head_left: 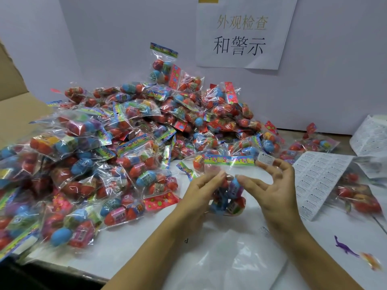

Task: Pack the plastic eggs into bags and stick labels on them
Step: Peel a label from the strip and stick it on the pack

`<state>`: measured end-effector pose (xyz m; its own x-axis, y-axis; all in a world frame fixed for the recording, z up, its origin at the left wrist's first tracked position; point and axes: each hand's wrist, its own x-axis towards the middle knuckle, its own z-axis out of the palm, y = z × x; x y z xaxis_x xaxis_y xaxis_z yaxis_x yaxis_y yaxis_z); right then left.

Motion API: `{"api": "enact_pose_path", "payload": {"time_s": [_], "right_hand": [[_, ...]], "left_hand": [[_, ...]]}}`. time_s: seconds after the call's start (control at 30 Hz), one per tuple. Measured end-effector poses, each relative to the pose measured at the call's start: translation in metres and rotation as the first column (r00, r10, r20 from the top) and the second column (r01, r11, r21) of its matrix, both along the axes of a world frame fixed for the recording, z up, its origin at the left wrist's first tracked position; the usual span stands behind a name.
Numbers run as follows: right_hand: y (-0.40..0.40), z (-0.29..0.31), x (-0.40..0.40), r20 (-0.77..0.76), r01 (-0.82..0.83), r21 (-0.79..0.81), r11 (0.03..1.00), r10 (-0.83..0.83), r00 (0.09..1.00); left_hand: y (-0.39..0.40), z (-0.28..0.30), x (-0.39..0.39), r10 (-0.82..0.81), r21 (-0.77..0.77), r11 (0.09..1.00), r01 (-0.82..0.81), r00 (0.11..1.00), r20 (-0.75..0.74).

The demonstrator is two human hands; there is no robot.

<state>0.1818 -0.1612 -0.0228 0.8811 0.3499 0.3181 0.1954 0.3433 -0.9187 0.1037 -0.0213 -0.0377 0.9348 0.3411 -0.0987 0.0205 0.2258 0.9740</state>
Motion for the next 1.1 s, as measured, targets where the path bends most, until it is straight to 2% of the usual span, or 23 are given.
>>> {"api": "enact_pose_path", "payload": {"time_s": [0.1,0.27,0.4,0.5,0.6,0.7,0.77,0.87,1.1], "right_hand": [[0.001,-0.003,0.0,0.036,0.029,-0.031,0.999,-0.028,0.999],[0.003,-0.006,0.001,0.036,0.097,0.028,0.995,-0.098,0.995],[0.0,-0.005,0.005,0.008,0.144,0.048,0.988,-0.145,0.989],[0.0,-0.004,0.007,-0.001,0.167,0.031,0.985,-0.167,0.986],[0.0,-0.004,0.007,-0.034,0.169,0.047,0.985,-0.167,0.985],[-0.004,-0.002,0.009,-0.087,0.155,0.059,0.986,-0.15,0.985],[-0.008,-0.002,0.011,-0.072,0.158,0.017,0.987,-0.157,0.985],[-0.01,-0.004,0.01,-0.01,0.133,-0.092,0.987,-0.135,0.991],[-0.009,-0.003,0.004,0.03,-0.058,-0.228,0.972,0.066,0.997]], "left_hand": [[0.002,-0.001,-0.001,-0.011,-0.001,1.0,0.011,1.0,0.011],[-0.001,0.003,0.0,-0.023,-0.002,1.0,0.023,1.0,-0.014],[0.002,0.004,-0.002,-0.046,-0.1,0.994,0.048,0.999,0.024],[0.0,0.004,-0.004,-0.082,-0.124,0.989,0.081,0.997,-0.001],[-0.001,0.006,-0.002,-0.069,-0.161,0.985,0.064,0.997,-0.024],[0.002,0.009,-0.002,0.018,-0.221,0.975,-0.023,0.999,-0.027],[0.005,0.009,-0.002,0.075,-0.29,0.954,-0.071,0.997,0.004],[0.008,0.009,-0.004,0.064,-0.333,0.942,-0.035,0.995,0.075],[0.009,0.004,0.0,0.063,-0.249,0.968,-0.039,0.994,0.09]]}}
